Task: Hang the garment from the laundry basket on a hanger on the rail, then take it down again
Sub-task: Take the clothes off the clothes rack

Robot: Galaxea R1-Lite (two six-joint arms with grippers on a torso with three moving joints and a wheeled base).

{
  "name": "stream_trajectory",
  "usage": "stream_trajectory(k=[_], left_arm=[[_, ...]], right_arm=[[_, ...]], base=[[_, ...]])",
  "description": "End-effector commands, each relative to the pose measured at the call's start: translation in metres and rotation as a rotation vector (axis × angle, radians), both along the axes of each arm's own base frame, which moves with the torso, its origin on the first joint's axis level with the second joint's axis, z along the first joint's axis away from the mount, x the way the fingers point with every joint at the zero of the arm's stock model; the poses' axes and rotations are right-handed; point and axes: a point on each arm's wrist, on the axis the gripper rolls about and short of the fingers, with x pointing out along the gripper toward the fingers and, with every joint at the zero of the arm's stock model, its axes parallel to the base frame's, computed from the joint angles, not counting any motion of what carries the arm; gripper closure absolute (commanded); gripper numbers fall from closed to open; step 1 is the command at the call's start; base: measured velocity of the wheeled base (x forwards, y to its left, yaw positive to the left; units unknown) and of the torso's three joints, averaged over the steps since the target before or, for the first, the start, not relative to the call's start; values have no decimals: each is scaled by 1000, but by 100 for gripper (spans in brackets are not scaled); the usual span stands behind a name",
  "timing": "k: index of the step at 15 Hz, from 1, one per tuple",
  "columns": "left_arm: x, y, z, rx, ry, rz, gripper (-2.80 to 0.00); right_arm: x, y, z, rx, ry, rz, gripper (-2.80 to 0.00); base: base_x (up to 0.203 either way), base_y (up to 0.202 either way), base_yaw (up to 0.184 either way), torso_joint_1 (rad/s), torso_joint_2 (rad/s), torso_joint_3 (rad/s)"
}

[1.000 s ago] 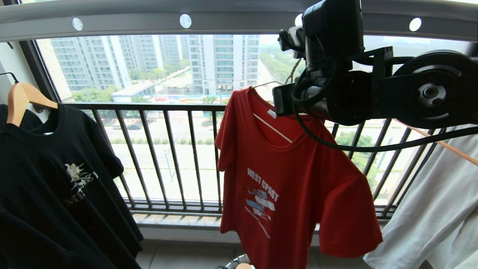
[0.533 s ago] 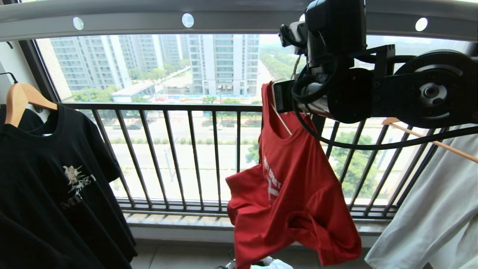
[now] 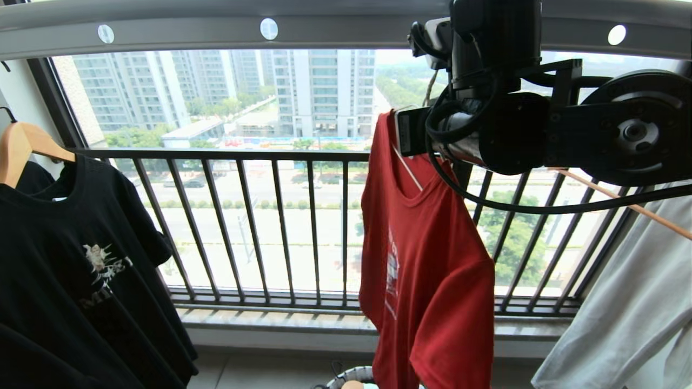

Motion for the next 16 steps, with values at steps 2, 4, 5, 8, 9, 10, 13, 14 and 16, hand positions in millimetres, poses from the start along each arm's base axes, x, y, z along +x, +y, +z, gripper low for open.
stream_trajectory(k=[2, 4, 5, 8, 9, 10, 13, 14, 16], left_arm=[[0, 0, 0, 0, 0, 1, 0], [0, 0, 0, 0, 0, 1, 0], [0, 0, 0, 0, 0, 1, 0], [0, 0, 0, 0, 0, 0, 0], [0, 0, 0, 0, 0, 1, 0], [0, 0, 0, 0, 0, 0, 0], [0, 0, 0, 0, 0, 1, 0], [0, 0, 0, 0, 0, 1, 0], [0, 0, 0, 0, 0, 1, 0]], right_arm=[[-10, -7, 6, 9, -10, -2, 0], [-16, -8, 9, 20, -24, 4, 0], [-19, -10, 11, 25, -32, 8, 0], [-30, -14, 18, 38, -48, 21, 0], [-33, -16, 20, 43, -54, 20, 0], [-35, -18, 23, 47, -60, 20, 0], [-40, -23, 29, 55, -71, 21, 0], [-43, -25, 31, 60, -76, 22, 0], [-47, -27, 32, 60, -75, 27, 0]], base=[[0, 0, 0, 0, 0, 0], [0, 0, 0, 0, 0, 0], [0, 0, 0, 0, 0, 0], [0, 0, 0, 0, 0, 0], [0, 0, 0, 0, 0, 0], [0, 0, 0, 0, 0, 0], [0, 0, 0, 0, 0, 0], [0, 0, 0, 0, 0, 0], [0, 0, 0, 0, 0, 0]])
